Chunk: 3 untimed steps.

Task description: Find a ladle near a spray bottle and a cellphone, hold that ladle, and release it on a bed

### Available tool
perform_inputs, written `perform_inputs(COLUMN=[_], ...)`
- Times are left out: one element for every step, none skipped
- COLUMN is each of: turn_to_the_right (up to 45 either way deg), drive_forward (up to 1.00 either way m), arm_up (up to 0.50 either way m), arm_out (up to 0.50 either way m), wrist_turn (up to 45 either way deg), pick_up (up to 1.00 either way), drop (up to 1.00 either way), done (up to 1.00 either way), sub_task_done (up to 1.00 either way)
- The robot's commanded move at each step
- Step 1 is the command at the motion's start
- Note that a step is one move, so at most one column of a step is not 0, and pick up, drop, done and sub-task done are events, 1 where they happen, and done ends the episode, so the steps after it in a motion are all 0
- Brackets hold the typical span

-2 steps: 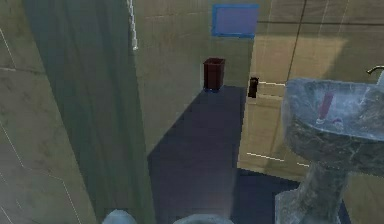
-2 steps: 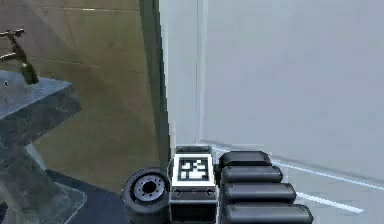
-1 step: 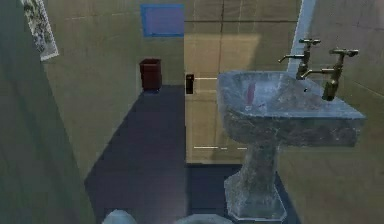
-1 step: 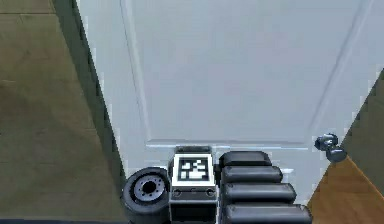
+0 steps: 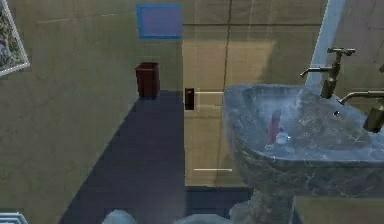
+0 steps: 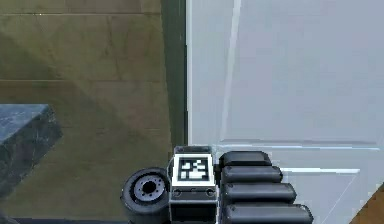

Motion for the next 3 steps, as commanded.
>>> perform_inputs(turn_to_the_right=[-21.0,-3.0,0.0], drive_forward=[0.0,0.0,0.3], arm_up=[0.0,0.0,0.0], arm_out=[0.0,0.0,0.0], wrist_turn=[0.0,0.0,0.0], pick_up=[0.0,0.0,0.0], drop=[0.0,0.0,0.0], done=[0.0,0.0,0.0], sub_task_done=[0.0,0.0,0.0])
